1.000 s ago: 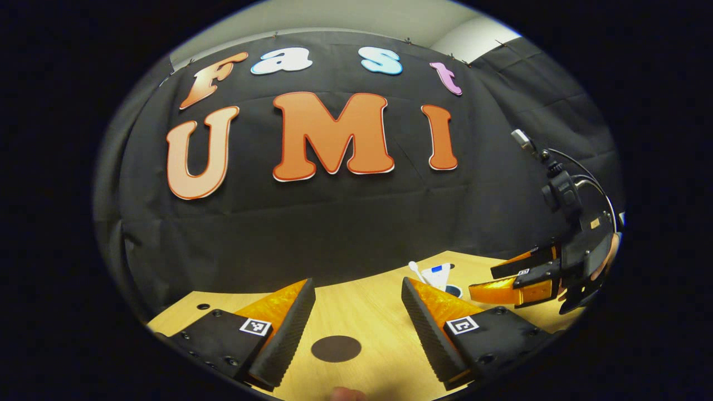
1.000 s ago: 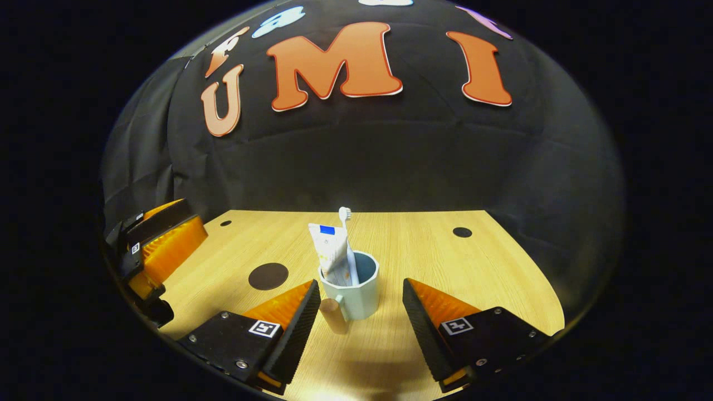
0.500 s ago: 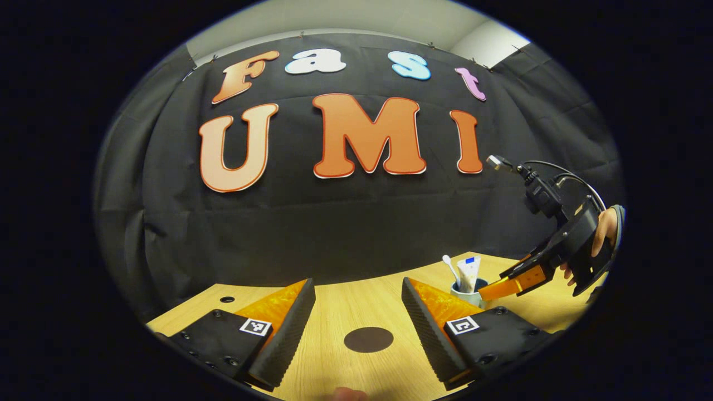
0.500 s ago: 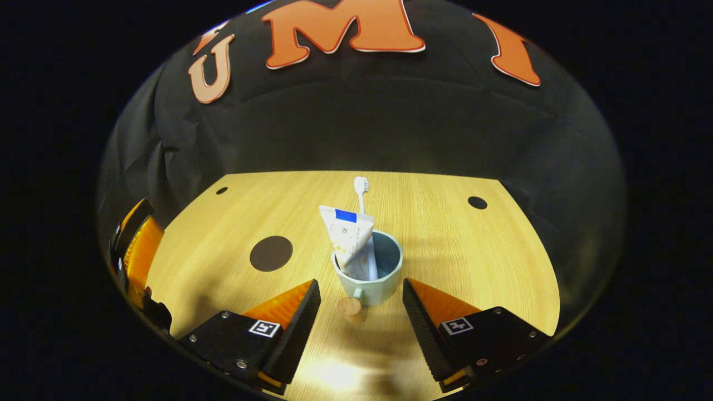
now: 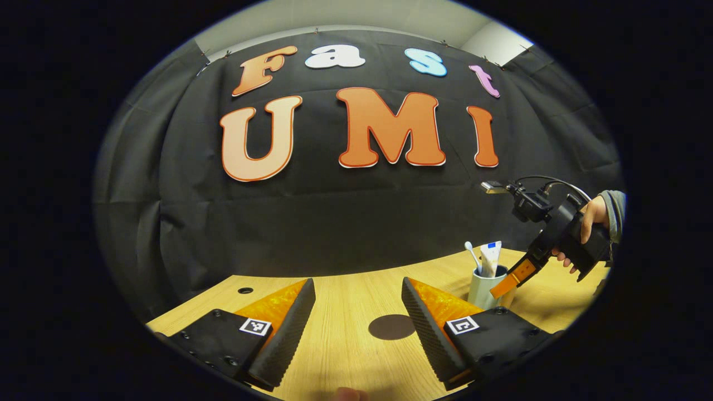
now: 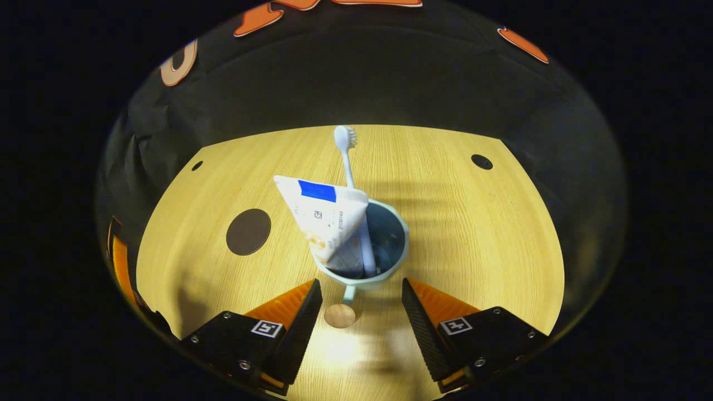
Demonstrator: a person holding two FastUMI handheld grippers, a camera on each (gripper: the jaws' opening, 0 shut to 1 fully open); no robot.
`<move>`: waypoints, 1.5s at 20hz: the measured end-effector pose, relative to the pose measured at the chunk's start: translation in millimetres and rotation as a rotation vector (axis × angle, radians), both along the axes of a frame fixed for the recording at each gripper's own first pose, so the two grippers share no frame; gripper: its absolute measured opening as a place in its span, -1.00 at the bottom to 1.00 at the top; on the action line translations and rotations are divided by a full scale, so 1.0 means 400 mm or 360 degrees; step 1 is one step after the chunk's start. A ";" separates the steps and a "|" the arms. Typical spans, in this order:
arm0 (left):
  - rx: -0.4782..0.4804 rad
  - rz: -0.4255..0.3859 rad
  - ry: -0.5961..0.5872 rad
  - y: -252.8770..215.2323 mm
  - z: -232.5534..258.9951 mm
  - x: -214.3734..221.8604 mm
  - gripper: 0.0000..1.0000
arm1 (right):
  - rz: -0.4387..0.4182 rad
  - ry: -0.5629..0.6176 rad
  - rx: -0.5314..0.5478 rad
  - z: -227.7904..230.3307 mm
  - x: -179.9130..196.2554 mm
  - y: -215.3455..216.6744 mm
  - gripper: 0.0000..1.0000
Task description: Put the toothbrush and toothpaste on the desktop into the cup, then pick up the cup and place it on the coaster on the desktop.
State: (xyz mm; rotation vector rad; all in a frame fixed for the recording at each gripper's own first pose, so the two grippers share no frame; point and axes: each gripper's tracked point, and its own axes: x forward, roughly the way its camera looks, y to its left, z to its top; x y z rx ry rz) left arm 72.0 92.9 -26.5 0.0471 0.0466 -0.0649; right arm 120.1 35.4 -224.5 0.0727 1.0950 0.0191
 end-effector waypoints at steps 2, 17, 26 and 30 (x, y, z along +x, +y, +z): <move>-0.0004 0.0017 0.0009 0.013 -0.009 -0.003 1.00 | -0.0011 0.0055 -0.0035 -0.026 0.002 -0.006 0.65; -0.0032 0.0078 0.0098 0.058 -0.068 -0.047 0.97 | -0.0048 0.0125 -0.0101 -0.104 -0.028 0.001 -0.52; -0.0047 0.0080 0.0102 0.068 -0.077 -0.070 0.97 | -0.0006 0.0057 -0.0066 -0.090 -0.009 0.005 -0.53; -0.0056 0.0076 0.0113 0.065 -0.084 -0.081 0.96 | 0.0042 0.0022 -0.0064 -0.087 0.003 0.009 -0.52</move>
